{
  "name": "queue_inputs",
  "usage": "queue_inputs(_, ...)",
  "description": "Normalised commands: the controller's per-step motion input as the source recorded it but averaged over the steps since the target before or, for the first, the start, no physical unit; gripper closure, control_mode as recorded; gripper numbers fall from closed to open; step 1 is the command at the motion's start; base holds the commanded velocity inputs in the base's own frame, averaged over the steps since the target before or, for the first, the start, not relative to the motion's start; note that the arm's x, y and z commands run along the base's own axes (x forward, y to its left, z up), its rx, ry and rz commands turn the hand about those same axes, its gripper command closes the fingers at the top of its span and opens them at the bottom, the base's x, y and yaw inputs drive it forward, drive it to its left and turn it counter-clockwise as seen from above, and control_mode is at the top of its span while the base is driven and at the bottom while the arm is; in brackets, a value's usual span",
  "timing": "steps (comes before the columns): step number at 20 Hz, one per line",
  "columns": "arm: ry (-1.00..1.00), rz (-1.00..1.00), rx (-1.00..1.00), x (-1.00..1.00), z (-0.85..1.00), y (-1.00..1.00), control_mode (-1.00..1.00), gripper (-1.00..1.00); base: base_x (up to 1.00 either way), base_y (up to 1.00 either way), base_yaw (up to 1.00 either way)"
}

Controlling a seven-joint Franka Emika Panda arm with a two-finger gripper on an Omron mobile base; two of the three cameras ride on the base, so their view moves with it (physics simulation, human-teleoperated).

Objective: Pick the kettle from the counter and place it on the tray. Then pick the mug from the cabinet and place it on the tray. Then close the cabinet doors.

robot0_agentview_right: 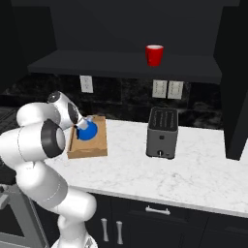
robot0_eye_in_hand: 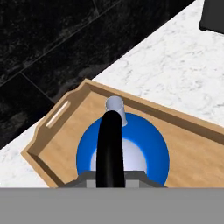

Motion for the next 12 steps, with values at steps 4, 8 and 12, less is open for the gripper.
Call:
queue_inputs(4,-0.01,0.00,0.01,0.43,-0.18,0.05,-1.00,1.00,0.00,0.00,0.00)
queue_inputs(8,-0.01,0.00,0.02,0.39,-0.05,0.10,-1.00,1.00,0.00,0.00,0.00)
queue_inputs(12,0.00,0.00,0.00,0.26,-0.17,0.15,-1.00,1.00,0.00,0.00,0.00)
